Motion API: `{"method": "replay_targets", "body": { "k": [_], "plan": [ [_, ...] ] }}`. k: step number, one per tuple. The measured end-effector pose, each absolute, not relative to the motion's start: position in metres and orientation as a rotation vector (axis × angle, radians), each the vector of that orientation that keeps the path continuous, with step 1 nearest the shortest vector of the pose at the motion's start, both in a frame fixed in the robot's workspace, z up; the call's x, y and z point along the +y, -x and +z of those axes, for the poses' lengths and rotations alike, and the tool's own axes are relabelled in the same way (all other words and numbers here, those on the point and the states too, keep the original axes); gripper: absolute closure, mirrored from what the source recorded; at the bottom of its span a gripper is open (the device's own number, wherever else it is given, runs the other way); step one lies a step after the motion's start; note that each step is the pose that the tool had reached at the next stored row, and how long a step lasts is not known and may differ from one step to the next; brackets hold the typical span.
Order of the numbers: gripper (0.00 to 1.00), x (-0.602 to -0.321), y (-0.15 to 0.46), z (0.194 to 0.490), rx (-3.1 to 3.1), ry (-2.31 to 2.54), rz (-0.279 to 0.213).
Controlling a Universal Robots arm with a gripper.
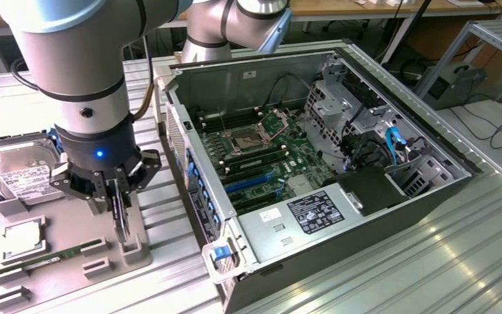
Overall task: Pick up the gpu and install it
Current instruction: 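Pick up the gpu and move the gpu toward the slot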
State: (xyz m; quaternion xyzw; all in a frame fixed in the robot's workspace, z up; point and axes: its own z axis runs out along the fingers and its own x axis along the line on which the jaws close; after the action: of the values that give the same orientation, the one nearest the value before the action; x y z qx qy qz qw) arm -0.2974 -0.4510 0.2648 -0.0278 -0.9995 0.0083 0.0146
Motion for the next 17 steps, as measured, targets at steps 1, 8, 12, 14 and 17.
{"method": "replay_targets", "body": {
  "k": [1,8,12,14,17],
  "plan": [
    [0.72,-0.4510,0.2974,0.2652,-3.111,0.087,0.028],
    [0.72,-0.4510,0.2974,0.2688,-3.111,0.087,0.047],
    [0.72,-0.4510,0.2974,0.2712,-3.111,0.087,0.060],
    [0.72,-0.4510,0.2974,0.2725,-3.111,0.087,0.067],
    [0.72,-0.4510,0.2974,0.2746,-3.111,0.088,0.097]
  ]
}}
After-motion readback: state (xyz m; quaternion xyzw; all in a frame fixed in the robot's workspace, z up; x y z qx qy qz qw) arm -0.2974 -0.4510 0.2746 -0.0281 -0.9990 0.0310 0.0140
